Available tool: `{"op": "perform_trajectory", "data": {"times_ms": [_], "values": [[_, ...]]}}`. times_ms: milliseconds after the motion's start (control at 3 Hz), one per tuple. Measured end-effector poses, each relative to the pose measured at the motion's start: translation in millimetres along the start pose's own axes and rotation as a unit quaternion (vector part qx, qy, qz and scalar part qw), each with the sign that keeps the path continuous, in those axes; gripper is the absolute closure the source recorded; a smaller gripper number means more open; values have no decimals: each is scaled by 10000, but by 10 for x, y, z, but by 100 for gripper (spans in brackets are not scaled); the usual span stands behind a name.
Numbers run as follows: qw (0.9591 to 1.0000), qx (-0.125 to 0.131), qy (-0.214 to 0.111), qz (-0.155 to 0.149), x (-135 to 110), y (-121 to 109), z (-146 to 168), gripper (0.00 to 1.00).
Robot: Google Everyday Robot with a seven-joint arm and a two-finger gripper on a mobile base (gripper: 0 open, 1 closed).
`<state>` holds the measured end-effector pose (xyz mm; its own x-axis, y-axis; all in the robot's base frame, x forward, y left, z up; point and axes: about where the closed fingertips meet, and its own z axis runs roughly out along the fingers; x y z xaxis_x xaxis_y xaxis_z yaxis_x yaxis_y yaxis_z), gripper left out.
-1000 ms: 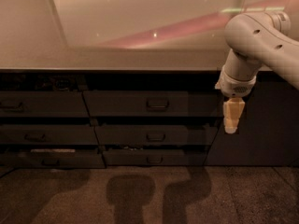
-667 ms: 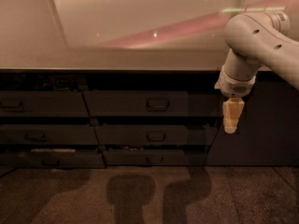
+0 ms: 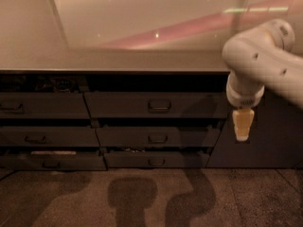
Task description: Open top drawer
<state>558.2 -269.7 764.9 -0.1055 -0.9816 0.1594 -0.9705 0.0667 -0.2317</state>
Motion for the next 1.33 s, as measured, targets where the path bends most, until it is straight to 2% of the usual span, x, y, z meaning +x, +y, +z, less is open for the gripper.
{"op": "perform_trajectory", "data": {"times_ms": [333,667,1000,1333], "values": [[9977,652,127,-166,84,173,93,0],[9949,979,-54,-236,-15,76,141,0],[9981,598,-124,-83,113,-92,278,0],[9996,44,-125,230,387,-250,457,0]]}}
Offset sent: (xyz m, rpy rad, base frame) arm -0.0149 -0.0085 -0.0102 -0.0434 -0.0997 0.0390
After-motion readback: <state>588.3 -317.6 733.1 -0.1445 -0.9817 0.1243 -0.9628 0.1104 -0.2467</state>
